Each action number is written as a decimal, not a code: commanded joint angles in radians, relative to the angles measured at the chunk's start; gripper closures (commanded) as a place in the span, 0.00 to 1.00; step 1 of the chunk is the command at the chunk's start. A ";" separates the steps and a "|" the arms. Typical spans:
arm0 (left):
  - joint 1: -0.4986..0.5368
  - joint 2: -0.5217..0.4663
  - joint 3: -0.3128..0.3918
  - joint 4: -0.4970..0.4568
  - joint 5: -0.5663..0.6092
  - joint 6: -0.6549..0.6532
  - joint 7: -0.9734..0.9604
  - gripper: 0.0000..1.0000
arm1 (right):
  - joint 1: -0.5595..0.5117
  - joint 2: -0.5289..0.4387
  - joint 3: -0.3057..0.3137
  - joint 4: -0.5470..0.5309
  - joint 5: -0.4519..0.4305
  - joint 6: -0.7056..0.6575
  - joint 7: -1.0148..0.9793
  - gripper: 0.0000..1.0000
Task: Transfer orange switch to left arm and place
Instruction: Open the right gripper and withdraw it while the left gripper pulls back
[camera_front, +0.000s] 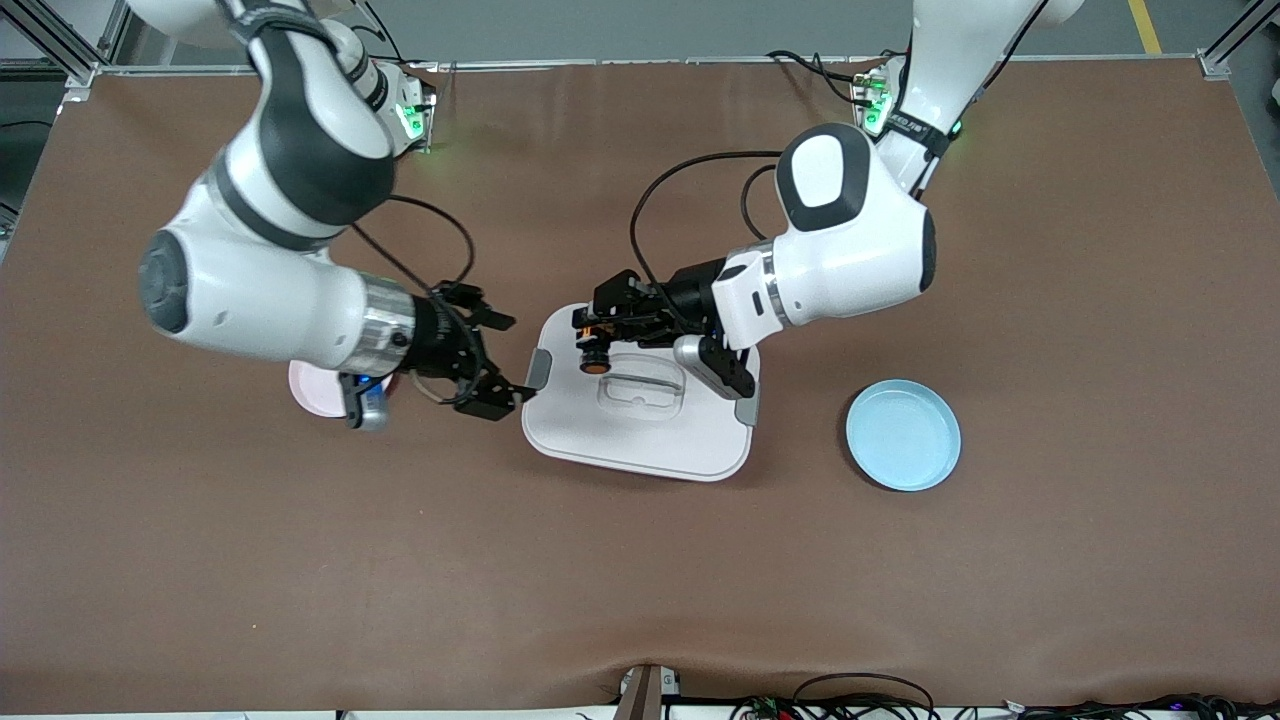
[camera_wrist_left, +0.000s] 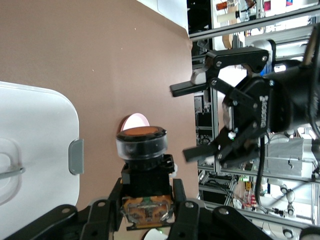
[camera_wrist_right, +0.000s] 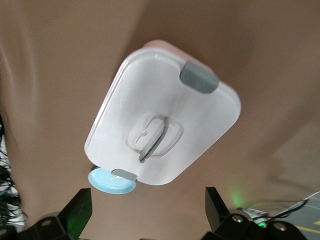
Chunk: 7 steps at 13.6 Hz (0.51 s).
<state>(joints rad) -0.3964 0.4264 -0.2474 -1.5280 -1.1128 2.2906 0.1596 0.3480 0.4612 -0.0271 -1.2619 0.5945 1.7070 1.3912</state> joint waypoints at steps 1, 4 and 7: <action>0.039 -0.067 0.002 -0.037 0.091 -0.092 -0.014 1.00 | -0.055 0.010 0.015 0.041 -0.088 -0.105 -0.122 0.00; 0.068 -0.098 0.003 -0.035 0.136 -0.149 -0.038 1.00 | -0.116 -0.004 0.012 0.058 -0.137 -0.226 -0.306 0.00; 0.093 -0.120 0.005 -0.035 0.160 -0.224 -0.038 1.00 | -0.196 -0.003 0.013 0.128 -0.186 -0.346 -0.487 0.00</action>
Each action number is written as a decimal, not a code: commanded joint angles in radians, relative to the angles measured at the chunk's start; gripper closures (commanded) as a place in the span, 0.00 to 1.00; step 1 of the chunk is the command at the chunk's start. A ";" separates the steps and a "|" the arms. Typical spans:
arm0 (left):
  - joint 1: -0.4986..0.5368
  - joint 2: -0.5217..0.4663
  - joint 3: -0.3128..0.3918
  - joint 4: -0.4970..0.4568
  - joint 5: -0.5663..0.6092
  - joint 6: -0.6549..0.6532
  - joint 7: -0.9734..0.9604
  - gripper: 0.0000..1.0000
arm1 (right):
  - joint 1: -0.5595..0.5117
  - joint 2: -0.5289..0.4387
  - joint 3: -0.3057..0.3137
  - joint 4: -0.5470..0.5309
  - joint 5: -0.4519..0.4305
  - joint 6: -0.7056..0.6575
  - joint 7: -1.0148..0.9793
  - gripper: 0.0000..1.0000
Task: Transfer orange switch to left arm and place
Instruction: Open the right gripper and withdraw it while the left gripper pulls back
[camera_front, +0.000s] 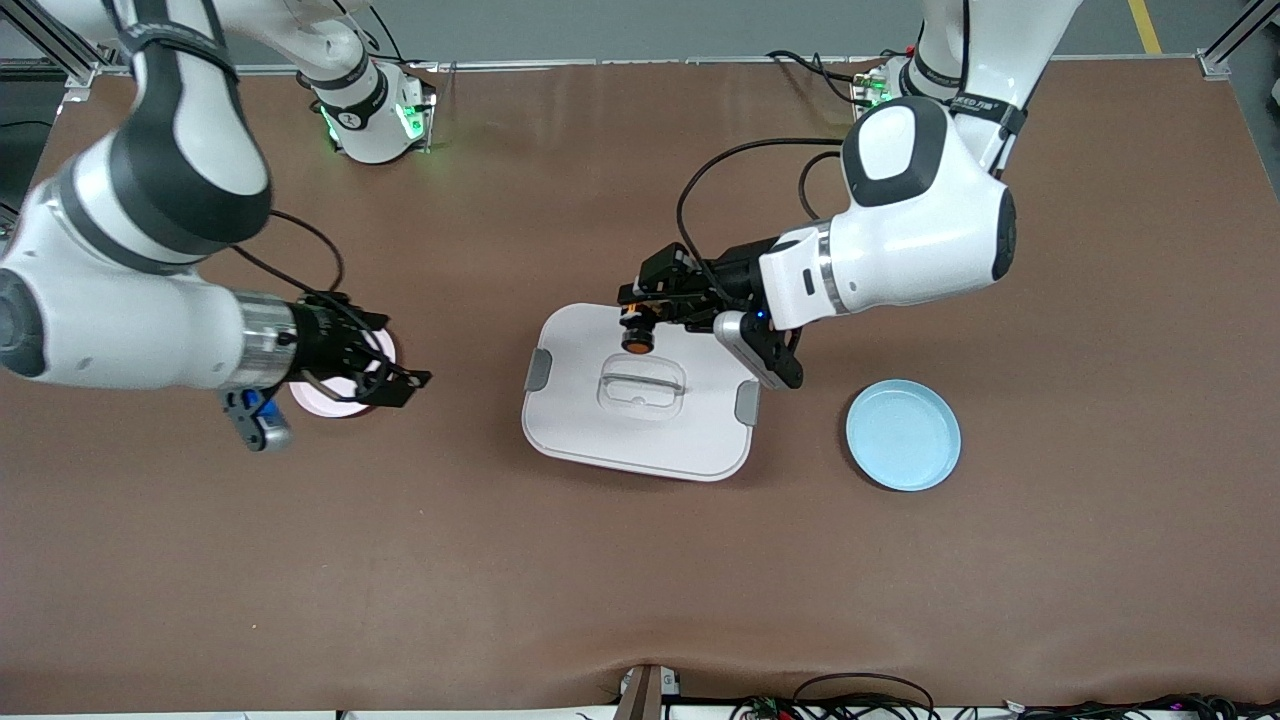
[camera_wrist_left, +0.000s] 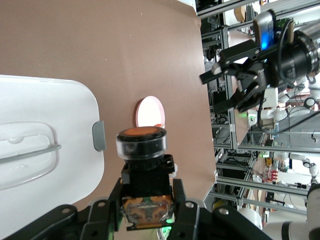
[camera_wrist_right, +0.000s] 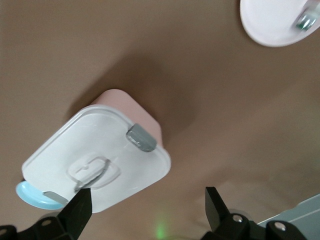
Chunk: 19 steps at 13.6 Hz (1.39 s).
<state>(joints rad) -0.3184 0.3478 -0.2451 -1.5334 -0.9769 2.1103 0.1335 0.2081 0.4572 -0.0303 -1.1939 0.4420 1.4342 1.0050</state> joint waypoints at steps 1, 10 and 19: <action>0.031 -0.050 0.003 -0.028 0.041 -0.068 -0.012 1.00 | -0.081 0.001 0.015 0.069 -0.046 -0.098 -0.168 0.00; 0.091 -0.165 0.004 -0.016 0.176 -0.217 -0.121 1.00 | -0.187 0.001 0.015 0.134 -0.284 -0.257 -0.699 0.00; 0.094 -0.291 0.018 -0.014 0.380 -0.363 -0.215 1.00 | -0.196 0.006 0.018 0.137 -0.430 -0.302 -0.845 0.00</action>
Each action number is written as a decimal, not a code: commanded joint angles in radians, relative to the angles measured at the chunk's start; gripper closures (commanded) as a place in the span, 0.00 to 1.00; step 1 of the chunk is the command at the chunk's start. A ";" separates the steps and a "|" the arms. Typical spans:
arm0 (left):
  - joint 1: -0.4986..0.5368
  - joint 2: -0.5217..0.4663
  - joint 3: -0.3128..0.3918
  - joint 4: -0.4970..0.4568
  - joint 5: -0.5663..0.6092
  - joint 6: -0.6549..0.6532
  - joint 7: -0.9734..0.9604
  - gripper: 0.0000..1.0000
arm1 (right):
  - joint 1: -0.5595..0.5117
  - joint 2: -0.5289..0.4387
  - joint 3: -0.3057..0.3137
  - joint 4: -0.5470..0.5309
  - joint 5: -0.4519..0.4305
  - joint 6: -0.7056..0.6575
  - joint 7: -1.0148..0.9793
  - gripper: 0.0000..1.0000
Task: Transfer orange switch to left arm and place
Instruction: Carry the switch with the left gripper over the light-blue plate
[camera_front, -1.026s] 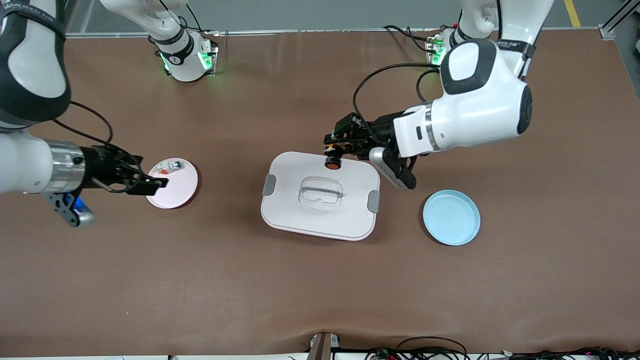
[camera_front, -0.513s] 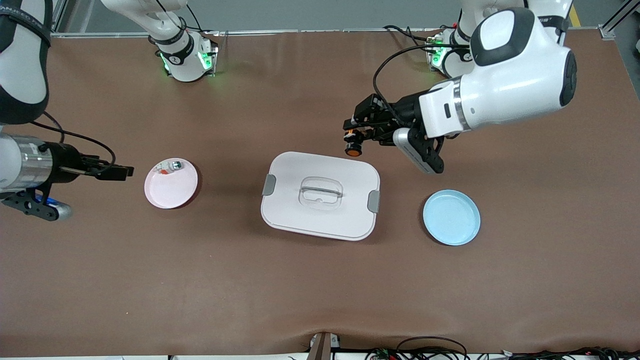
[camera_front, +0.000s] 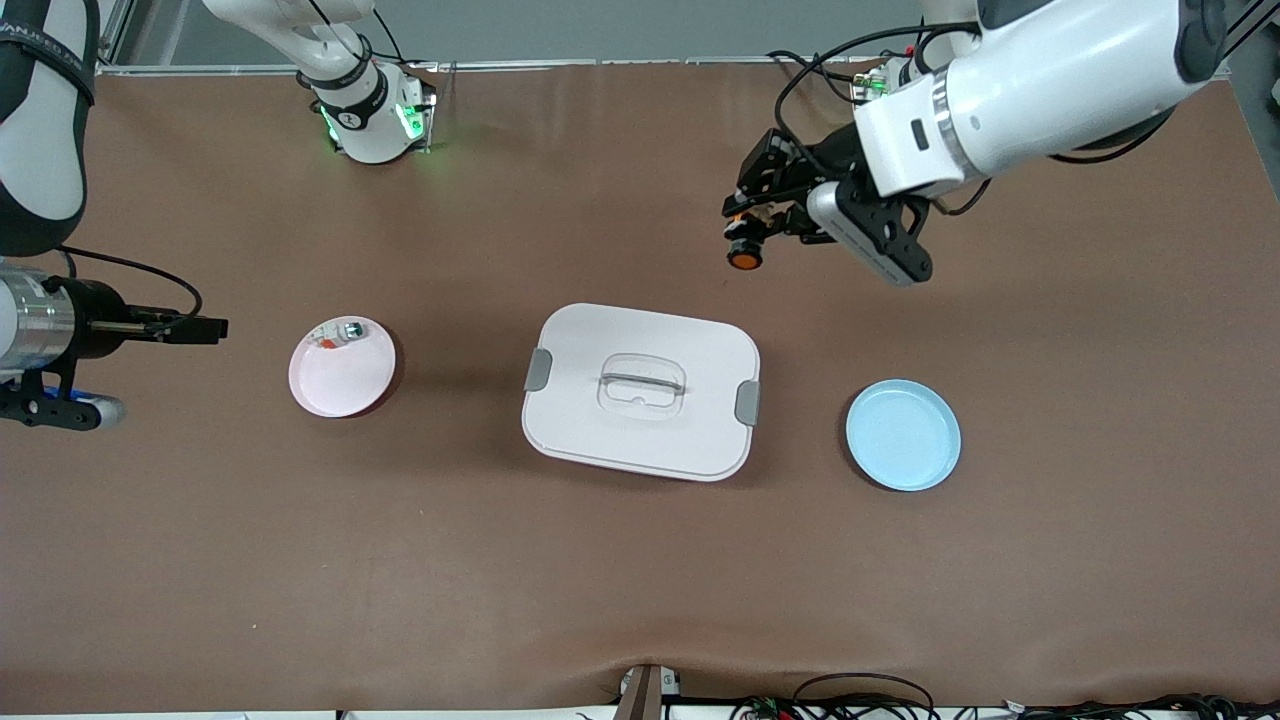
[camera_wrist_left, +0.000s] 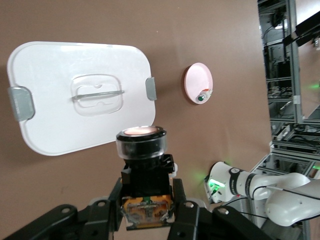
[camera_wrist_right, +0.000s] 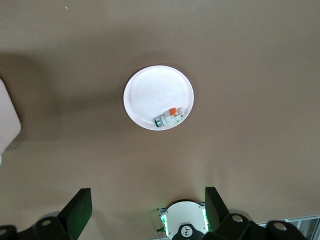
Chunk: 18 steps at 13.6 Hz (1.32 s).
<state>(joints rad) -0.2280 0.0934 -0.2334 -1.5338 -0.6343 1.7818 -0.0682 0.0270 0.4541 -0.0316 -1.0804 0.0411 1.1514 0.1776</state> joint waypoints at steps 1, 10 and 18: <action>0.013 -0.041 0.009 -0.012 0.053 -0.044 -0.013 1.00 | -0.016 0.008 0.019 0.023 -0.027 -0.030 -0.018 0.00; 0.122 -0.073 0.009 0.052 0.201 -0.183 -0.042 1.00 | -0.042 0.005 0.015 0.023 -0.030 -0.027 -0.078 0.00; 0.164 -0.075 0.006 0.073 0.361 -0.280 -0.217 1.00 | -0.039 -0.086 0.016 0.023 -0.029 -0.022 -0.064 0.00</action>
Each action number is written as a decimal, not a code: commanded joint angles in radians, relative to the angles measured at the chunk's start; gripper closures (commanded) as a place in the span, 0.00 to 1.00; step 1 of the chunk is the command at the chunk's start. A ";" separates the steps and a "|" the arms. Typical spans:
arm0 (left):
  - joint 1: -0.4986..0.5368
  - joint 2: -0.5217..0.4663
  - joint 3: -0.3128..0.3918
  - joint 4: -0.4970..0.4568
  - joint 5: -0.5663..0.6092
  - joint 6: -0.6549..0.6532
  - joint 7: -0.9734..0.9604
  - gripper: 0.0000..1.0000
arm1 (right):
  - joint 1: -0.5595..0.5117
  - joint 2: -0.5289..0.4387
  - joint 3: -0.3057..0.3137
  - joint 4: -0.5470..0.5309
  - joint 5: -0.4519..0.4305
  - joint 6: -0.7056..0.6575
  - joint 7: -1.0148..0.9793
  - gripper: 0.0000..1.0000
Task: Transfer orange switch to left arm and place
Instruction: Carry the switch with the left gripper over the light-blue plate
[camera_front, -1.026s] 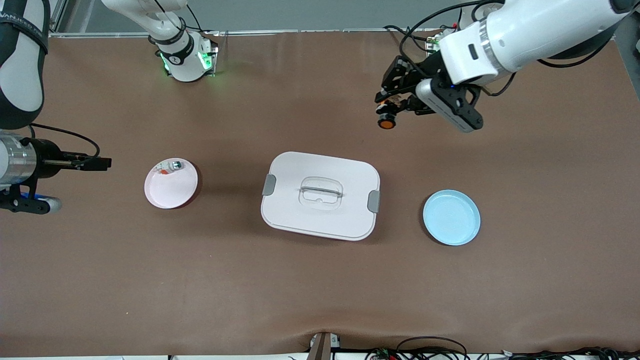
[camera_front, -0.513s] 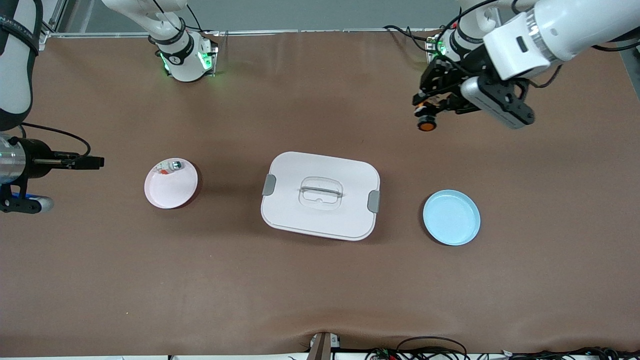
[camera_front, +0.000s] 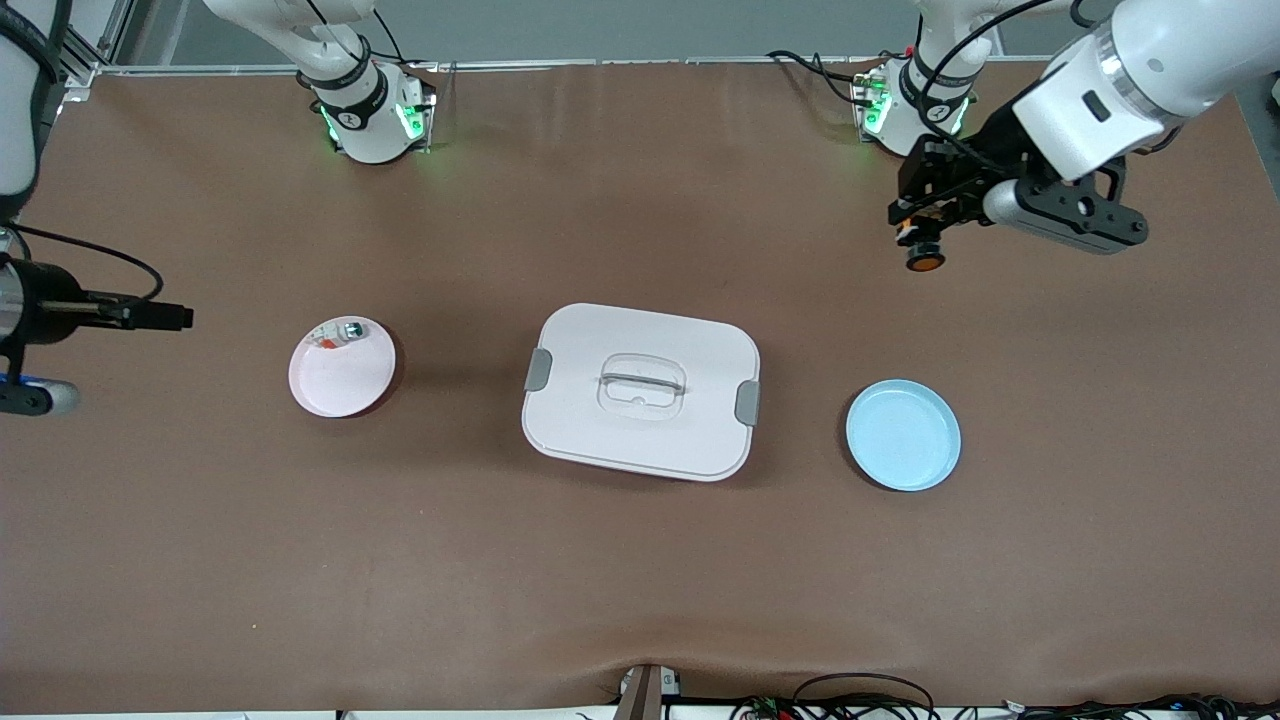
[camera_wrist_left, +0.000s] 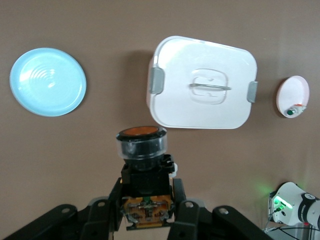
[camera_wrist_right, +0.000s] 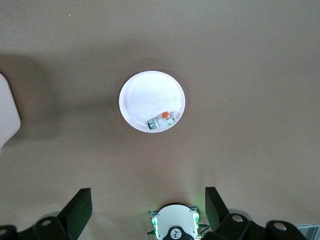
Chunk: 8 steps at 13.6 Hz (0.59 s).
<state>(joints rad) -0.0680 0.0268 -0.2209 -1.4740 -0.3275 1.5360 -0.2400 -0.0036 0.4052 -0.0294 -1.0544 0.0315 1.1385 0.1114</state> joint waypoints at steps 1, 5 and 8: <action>0.004 -0.011 -0.009 0.014 0.080 -0.036 -0.076 1.00 | -0.013 -0.043 0.016 -0.002 -0.019 -0.013 0.002 0.00; 0.004 -0.022 -0.003 0.014 0.094 -0.057 -0.303 1.00 | -0.010 -0.075 0.017 -0.004 -0.021 -0.008 -0.001 0.00; 0.004 -0.025 -0.009 0.014 0.154 -0.083 -0.388 1.00 | -0.003 -0.098 0.020 -0.012 -0.039 0.055 -0.001 0.00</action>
<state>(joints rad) -0.0659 0.0169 -0.2239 -1.4669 -0.2188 1.4837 -0.5619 -0.0037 0.3334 -0.0267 -1.0543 0.0286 1.1593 0.1115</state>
